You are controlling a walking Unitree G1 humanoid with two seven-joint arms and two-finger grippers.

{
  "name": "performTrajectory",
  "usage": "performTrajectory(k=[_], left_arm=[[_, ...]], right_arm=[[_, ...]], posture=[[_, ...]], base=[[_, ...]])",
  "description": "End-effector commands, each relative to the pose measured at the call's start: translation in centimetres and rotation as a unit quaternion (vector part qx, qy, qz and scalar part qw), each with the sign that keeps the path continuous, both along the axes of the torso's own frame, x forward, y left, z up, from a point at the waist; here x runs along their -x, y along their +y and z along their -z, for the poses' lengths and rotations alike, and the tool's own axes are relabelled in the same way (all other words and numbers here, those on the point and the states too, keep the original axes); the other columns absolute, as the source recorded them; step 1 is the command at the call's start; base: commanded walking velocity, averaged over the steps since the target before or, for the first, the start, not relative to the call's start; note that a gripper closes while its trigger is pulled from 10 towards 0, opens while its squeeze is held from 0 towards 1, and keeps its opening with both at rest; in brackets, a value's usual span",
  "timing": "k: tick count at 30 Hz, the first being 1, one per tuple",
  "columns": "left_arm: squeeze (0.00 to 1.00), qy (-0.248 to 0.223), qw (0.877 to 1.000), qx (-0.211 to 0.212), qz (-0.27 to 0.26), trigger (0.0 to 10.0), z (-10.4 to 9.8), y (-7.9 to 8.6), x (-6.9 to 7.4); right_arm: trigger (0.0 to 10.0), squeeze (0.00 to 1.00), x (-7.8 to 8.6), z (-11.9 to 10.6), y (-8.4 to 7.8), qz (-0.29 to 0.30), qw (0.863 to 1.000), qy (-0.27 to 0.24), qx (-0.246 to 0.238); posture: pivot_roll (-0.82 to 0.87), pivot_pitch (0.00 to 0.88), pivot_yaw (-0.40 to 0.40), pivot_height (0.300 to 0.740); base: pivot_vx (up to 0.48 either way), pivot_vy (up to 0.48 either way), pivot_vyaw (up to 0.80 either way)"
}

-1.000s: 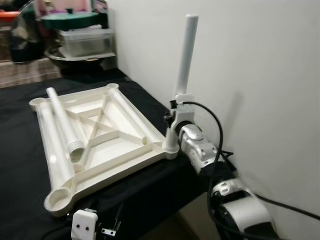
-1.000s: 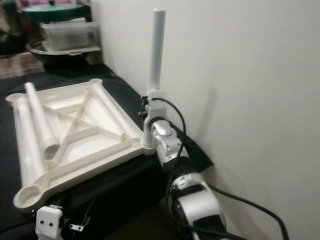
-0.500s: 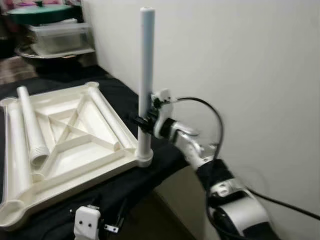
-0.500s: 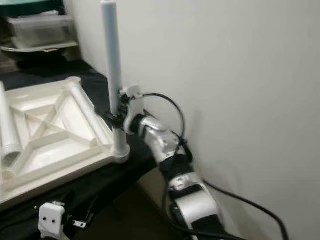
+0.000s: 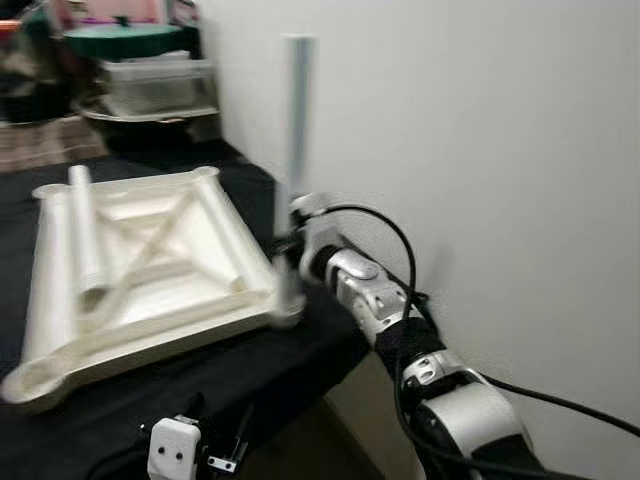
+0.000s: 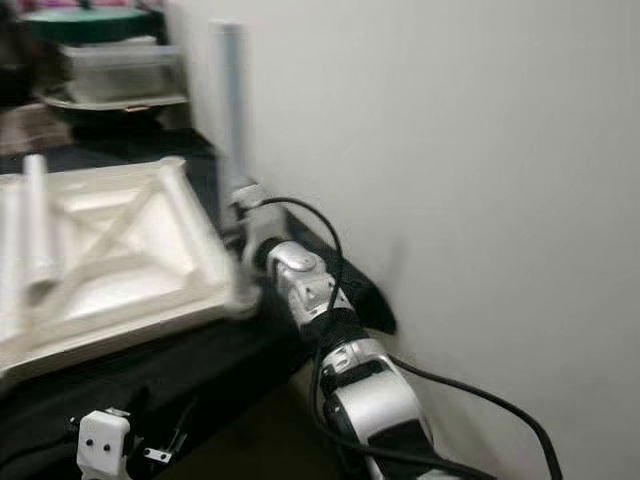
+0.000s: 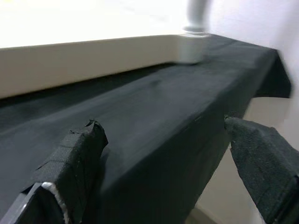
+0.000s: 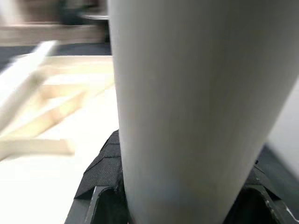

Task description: Building children table

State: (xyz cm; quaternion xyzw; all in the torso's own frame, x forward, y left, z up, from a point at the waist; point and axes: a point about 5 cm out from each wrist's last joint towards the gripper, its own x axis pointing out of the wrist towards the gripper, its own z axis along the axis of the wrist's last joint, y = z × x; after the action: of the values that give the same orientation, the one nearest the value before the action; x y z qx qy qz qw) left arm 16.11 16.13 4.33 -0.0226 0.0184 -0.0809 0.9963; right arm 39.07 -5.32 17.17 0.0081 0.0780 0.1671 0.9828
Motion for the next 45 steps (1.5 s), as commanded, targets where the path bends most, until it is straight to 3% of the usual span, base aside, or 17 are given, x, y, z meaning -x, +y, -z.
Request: performTrajectory(k=[1, 3, 6, 7, 9, 11, 12, 20, 21, 22, 31, 34, 39, 41, 42, 43, 45], left_arm=[[0.0, 0.009, 1.0, 0.002, 0.003, 10.0, 0.3, 0.0, 0.0], [0.0, 0.009, 1.0, 0.002, 0.003, 10.0, 0.3, 0.0, 0.1], [0.0, 0.009, 1.0, 0.001, 0.003, 10.0, 0.3, 0.0, 0.1], [0.0, 0.009, 1.0, 0.002, 0.002, 10.0, 0.3, -0.1, 0.1], [0.0, 0.009, 1.0, 0.001, 0.003, 10.0, 0.3, -0.1, 0.1], [0.0, 0.009, 1.0, 0.001, 0.003, 10.0, 0.3, -0.1, 0.1], [0.0, 0.009, 1.0, 0.001, 0.003, 10.0, 0.3, -0.1, 0.1], [0.0, 0.008, 1.0, 0.001, 0.001, 10.0, 0.3, 0.0, 0.0], [0.0, 0.007, 1.0, 0.001, 0.001, 10.0, 0.3, 0.0, 0.0], [0.0, 0.007, 1.0, 0.001, 0.001, 10.0, 0.3, -0.1, -0.1], [0.0, 0.005, 1.0, 0.003, -0.001, 10.0, 0.2, -0.2, -0.1], [0.0, 0.005, 1.0, 0.004, 0.003, 10.0, 0.1, -0.3, -0.1], [0.0, 0.005, 1.0, 0.005, 0.003, 10.0, 0.1, -0.3, -0.1], [0.0, 0.005, 1.0, 0.005, 0.003, 10.0, 0.1, -0.3, -0.1], [0.0, 0.005, 1.0, 0.005, 0.002, 10.0, 0.1, -0.3, -0.1], [0.0, 0.005, 1.0, 0.004, 0.002, 10.0, 0.1, -0.3, -0.1], [0.0, 0.006, 1.0, 0.004, 0.003, 10.0, 0.1, -0.3, -0.2]], right_arm=[[0.0, 0.0, 0.4, 3.2, -2.6, 0.066, 0.995, 0.06, 0.038], [10.0, 0.0, 1.0, 2.5, -1.0, 0.01, 0.999, 0.04, 0.013], [10.0, 0.08, 1.8, 1.2, 1.5, -0.092, 0.995, 0.007, -0.039], [10.0, 1.0, 2.1, 0.8, 2.2, -0.124, 0.991, -0.002, -0.056], [10.0, 0.63, 2.7, -0.1, 3.7, -0.217, 0.971, 0.003, -0.098], [10.0, 0.63, 2.9, -0.6, 4.2, -0.256, 0.961, -0.002, -0.106], [10.0, 0.0, 3.1, -1.0, 4.6, -0.279, 0.954, -0.006, -0.11], [10.0, 0.0, 6.5, -2.1, 4.2, -0.559, 0.827, -0.045, -0.043], [4.7, 0.0, 7.0, -1.3, 4.2, -0.581, 0.813, -0.034, -0.029], [0.0, 0.0, 7.2, -0.4, 4.2, -0.581, 0.813, -0.018, -0.019], [0.0, 0.0, 4.2, 2.7, 3.7, -0.4, 0.914, 0.055, 0.049], [0.0, 0.0, 0.9, 3.0, -0.1, -0.081, 0.993, 0.06, 0.056], [0.0, 0.0, 0.6, 3.7, -2.9, 0.054, 0.995, 0.067, 0.057], [0.8, 0.0, 0.9, 3.9, -2.7, 0.056, 0.994, 0.07, 0.058], [7.9, 0.0, 1.1, 4.0, -2.3, 0.049, 0.994, 0.073, 0.062], [10.0, 0.0, 1.4, 3.9, -1.3, 0.022, 0.996, 0.071, 0.046], [10.0, 0.0, 1.7, 2.9, 0.5, -0.044, 0.998, 0.047, -0.001]], posture=[[0.15, 0.0, -0.11, 0.74], [0.15, 0.0, -0.111, 0.74], [0.15, 0.0, -0.111, 0.74], [0.15, 0.0, -0.111, 0.74], [0.15, 0.0, -0.114, 0.74], [0.15, 0.0, -0.114, 0.74], [0.15, 0.0, -0.114, 0.74], [0.16, 0.0, -0.124, 0.74], [0.16, 0.0, -0.124, 0.74], [0.16, 0.0, -0.126, 0.74], [0.15, 0.0, -0.121, 0.74], [0.14, 0.0, -0.118, 0.74], [0.14, 0.0, -0.12, 0.74], [0.14, 0.0, -0.12, 0.74], [0.14, 0.0, -0.12, 0.74], [0.14, 0.0, -0.116, 0.74], [0.14, 0.0, -0.114, 0.74]], base=[[0.0, 0.0, 0.0], [0.0, 0.0, 0.0], [0.0, 0.0, 0.0], [0.0, 0.0, 0.0], [0.0, 0.0, 0.0], [0.0, 0.0, 0.0], [0.0, 0.0, 0.0], [0.0, 0.0, 0.0], [0.0, 0.0, 0.0], [0.0, 0.0, 0.0], [0.0, 0.0, 0.0], [0.0, 0.0, 0.0], [0.0, 0.0, 0.0], [0.0, 0.0, 0.0], [0.0, 0.0, 0.0], [0.0, 0.0, 0.0], [0.0, 0.0, 0.0]])
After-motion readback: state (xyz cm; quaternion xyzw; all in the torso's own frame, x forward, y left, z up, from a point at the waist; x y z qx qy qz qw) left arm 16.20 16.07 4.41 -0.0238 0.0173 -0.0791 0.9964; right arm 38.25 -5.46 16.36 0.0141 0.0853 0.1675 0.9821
